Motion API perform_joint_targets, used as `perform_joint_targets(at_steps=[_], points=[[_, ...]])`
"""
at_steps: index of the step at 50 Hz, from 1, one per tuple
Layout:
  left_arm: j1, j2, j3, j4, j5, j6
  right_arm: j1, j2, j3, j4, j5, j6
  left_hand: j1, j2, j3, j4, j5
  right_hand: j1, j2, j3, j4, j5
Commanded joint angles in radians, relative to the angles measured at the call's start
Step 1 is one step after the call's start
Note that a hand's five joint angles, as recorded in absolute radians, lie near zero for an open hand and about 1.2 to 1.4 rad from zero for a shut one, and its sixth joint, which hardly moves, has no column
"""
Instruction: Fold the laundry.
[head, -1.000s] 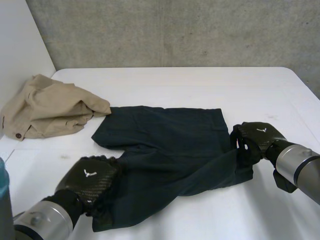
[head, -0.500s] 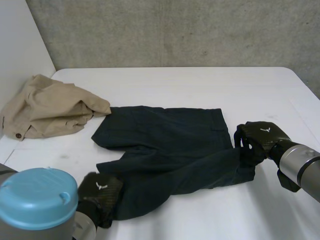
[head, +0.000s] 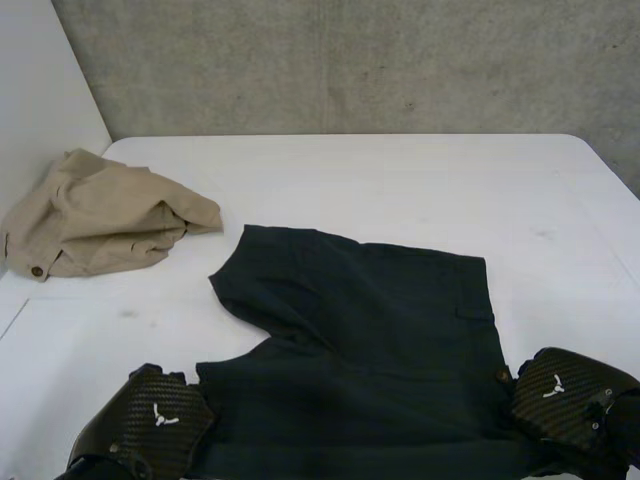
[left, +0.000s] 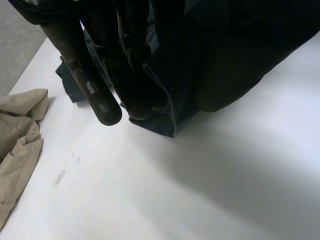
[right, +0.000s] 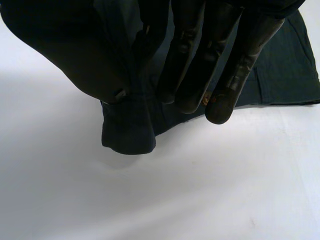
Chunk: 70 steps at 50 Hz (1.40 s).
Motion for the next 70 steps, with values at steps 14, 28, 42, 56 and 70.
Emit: perform_joint_targets(at_steps=[14,28,42,56,70], points=[[0.125,-0.434,0.409,0.386,-0.002,0.004,0.192,0.301,-0.255,-0.546,0.197,0.417,0.264,0.202,0.206,0.202,0.249,0.416,0.226,0.202,0.208,0.225],[0.186,-0.859,0.892,0.400,-0.001,0.091,0.255,0.611,-0.476,-0.910,0.343,0.428,0.264,0.202,0.206,0.202,0.249,0.416,0.226,0.202,0.208,0.225],[0.229,-1.038,1.040,0.524,-0.002,0.214,0.306,0.880,-0.657,-1.082,0.337,0.422,0.264,0.202,0.206,0.202,0.249,0.416,0.226,0.202,0.208,0.225],[0.212,-0.960,1.012,0.540,-0.004,0.207,0.312,0.837,-0.725,-1.115,0.368,0.509,-0.958,-1.019,-1.016,-1.020,-0.973,-0.806,-0.995,-1.019,-1.013,-0.997],[0.220,-0.468,0.420,0.527,0.038,0.040,0.254,0.503,-0.520,-0.615,0.335,0.655,-0.787,-0.849,-0.845,-0.849,-0.802,-0.806,-0.995,-1.019,-1.013,-0.997]])
